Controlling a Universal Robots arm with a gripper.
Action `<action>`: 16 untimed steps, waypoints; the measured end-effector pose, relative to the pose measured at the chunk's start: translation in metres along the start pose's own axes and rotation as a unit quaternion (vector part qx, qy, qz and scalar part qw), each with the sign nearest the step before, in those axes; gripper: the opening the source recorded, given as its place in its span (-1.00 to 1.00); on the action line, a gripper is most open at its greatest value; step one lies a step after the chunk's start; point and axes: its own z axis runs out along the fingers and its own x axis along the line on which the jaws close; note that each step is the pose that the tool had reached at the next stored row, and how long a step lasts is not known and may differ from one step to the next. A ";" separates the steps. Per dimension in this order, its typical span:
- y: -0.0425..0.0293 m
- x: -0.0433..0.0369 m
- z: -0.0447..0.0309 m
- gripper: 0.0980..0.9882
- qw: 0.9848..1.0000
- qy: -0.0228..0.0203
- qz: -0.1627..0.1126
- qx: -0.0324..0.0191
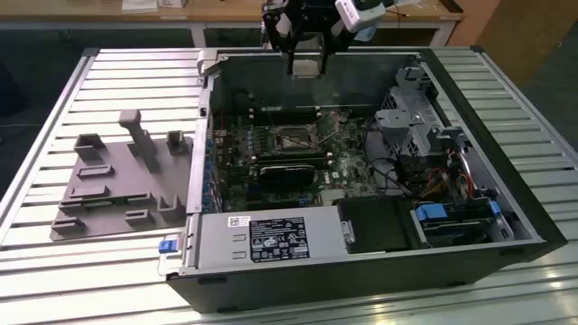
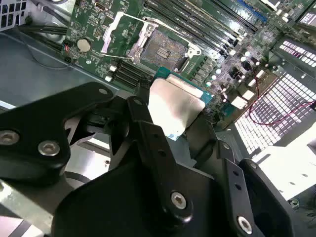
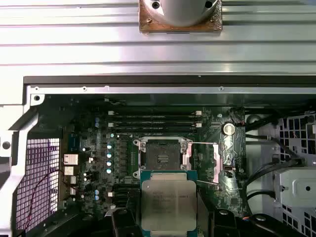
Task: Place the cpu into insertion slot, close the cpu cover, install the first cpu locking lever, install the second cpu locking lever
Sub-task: 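Place the cpu into insertion slot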
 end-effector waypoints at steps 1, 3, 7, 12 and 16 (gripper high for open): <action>0.0000 0.0000 0.0000 -0.01 1.000 0.000 0.000 0.000; 0.0000 0.0000 0.0000 -0.01 1.000 0.000 0.000 0.000; -0.0001 0.0000 0.0011 -0.01 1.000 0.000 0.000 0.000; -0.0005 -0.0001 0.0051 -0.01 1.000 0.000 0.000 0.000; -0.0008 -0.0002 0.0088 -0.01 1.000 0.000 0.000 0.000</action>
